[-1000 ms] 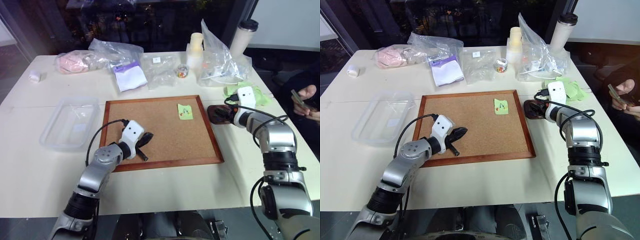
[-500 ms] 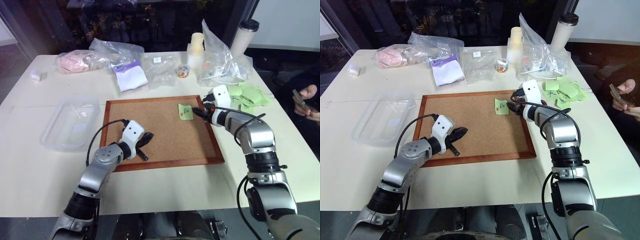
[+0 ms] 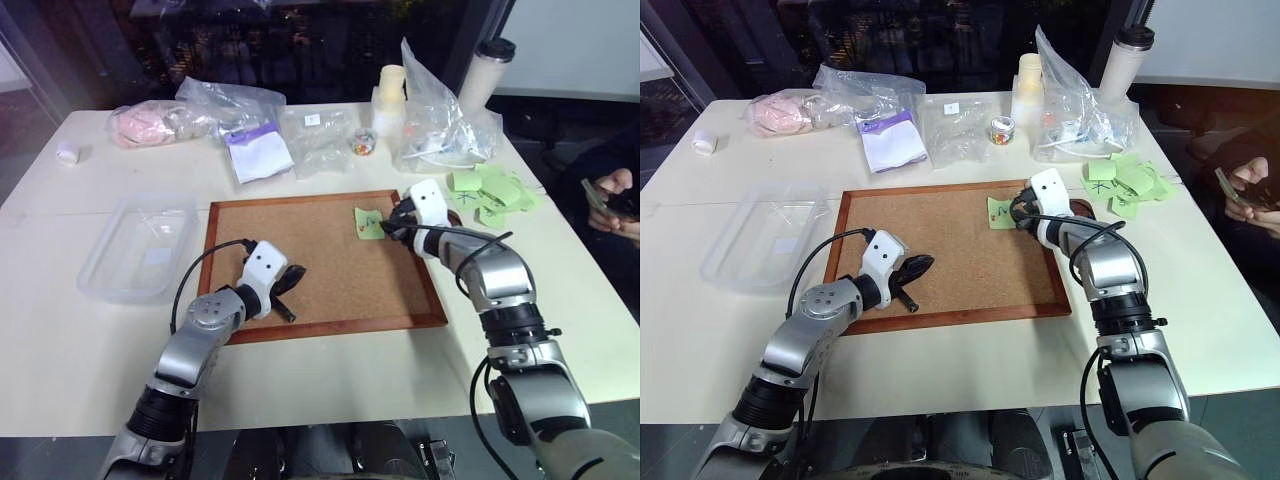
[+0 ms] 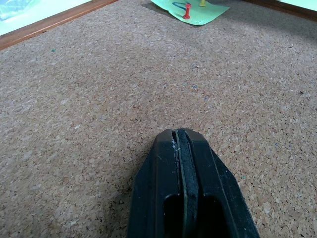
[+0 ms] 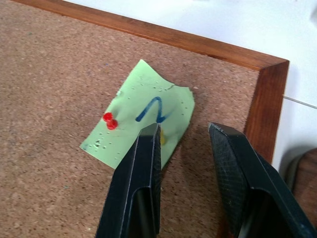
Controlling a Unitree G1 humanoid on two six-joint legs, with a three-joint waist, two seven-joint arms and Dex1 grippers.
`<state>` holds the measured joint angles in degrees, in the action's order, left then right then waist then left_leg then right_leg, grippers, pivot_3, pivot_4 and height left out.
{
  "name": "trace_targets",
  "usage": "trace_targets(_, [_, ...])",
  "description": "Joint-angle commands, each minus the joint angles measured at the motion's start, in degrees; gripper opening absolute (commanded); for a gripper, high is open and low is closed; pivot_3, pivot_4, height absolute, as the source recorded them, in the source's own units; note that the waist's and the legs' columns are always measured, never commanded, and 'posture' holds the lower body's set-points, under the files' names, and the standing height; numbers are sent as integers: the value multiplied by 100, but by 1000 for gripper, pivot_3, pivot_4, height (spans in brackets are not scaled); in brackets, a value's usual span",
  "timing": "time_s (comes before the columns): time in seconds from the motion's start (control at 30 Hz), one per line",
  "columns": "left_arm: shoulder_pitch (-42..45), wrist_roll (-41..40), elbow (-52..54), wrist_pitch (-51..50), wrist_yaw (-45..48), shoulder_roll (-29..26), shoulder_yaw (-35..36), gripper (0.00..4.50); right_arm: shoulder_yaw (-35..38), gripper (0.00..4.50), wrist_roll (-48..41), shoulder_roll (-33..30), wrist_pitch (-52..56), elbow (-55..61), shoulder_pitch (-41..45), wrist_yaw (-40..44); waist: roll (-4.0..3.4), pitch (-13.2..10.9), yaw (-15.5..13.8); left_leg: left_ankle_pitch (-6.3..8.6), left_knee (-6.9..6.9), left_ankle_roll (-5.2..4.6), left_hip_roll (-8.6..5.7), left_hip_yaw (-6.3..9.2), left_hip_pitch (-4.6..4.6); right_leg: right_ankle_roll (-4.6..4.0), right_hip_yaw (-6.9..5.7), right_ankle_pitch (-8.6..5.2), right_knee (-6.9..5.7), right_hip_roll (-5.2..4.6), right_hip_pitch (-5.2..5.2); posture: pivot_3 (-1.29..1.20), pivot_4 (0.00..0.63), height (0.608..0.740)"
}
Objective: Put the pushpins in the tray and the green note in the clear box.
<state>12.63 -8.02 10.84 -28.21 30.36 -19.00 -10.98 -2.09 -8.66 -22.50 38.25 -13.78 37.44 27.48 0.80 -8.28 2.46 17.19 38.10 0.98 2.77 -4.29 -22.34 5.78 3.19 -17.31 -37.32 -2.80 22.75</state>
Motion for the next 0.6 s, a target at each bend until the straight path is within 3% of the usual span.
trace_targets(0.03, [-230, 66, -131, -224, 41, -79, -140, 0, 44, 1546, -29, 27, -79, 191, 83, 37, 0, 0, 1, 0, 0, 0, 0, 0, 0, 0, 0, 0, 0, 0, 0, 0, 150, 740])
trace_targets(0.6, [-282, 51, -47, -269, -24, -57, -142, 0, -134, 1546, 124, 207, -592, -559, 106, 169, 0, 0, 10, 0, -5, 0, 1, -1, 0, 0, 0, 0, 1, 0, 2, 0, 150, 740])
